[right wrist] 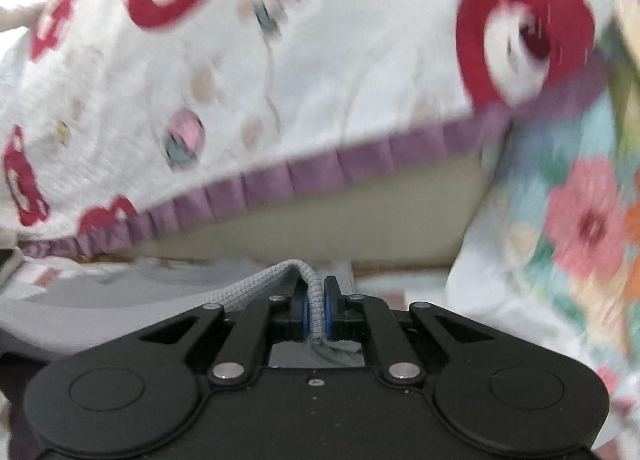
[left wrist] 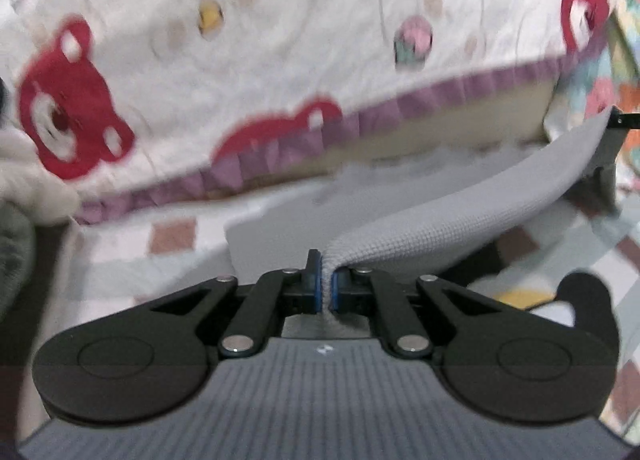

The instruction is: Fold clothes

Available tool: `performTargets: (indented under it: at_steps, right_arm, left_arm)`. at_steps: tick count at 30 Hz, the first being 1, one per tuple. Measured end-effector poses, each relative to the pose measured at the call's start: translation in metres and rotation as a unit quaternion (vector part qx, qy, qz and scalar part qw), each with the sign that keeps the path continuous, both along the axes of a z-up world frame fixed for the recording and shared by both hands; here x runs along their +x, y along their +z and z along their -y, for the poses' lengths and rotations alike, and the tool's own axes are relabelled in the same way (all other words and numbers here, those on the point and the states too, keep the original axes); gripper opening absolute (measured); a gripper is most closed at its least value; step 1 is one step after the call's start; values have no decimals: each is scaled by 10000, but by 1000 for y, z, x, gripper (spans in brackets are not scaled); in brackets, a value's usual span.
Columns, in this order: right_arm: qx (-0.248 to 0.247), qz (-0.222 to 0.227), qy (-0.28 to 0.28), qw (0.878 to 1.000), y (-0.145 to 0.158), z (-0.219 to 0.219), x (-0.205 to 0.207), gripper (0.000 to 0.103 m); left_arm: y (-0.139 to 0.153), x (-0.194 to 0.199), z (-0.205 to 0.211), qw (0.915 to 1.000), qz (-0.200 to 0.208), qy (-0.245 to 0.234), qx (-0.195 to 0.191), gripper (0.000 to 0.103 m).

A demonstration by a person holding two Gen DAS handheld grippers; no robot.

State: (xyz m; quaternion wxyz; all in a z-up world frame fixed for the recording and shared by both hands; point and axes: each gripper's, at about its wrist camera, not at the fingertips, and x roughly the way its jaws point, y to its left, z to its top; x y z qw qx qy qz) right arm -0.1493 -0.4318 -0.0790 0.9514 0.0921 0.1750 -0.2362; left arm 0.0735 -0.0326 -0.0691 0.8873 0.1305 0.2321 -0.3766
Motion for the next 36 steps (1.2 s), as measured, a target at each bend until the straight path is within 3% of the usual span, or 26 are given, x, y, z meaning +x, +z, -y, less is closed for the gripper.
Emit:
performTargets:
  at_steps: [5,10,15,19,23,27,30,33,36]
  right_arm:
    - [-362,240,245,9988,59,-31,-39,8]
    - [-441,592,431,9963,101,-66,-87,8]
    - [-527,788,622,9935,128,-100,-139,8]
    - [-703,751,755,9918,145,-120,-172,8]
    - [-618,500,838,9933,143,-114,-171,8]
    - [-100,59,943,9955,105,-73,-128,8]
    - [296,-295,1020,9939,66,-29,-77,8]
    - [575,-646,981,9914,30,12,-20,8]
    - [496,-1174,930,9875,-6,33,34,8]
  left_arm:
    - [66,-20,-26,9982,382,187,-424,4]
    - [134,-64,-63,9897,1327,160,-511,4]
    - [186,-111,-108,9888,1337,-115,-652,4]
    - [205,-130,-128,9919,1110,-294,-546,4]
    - [182,-107,-116,9978,425,-390,-320,5]
    - [119,-48,-72,9990,-47,-351,255,5]
    - [73,12,-35,9961,-764,-243,373,5]
    - [25,52,18,9913,-875,-107,980,5]
    - [-12,75,59,9880,-744,14,1351,4]
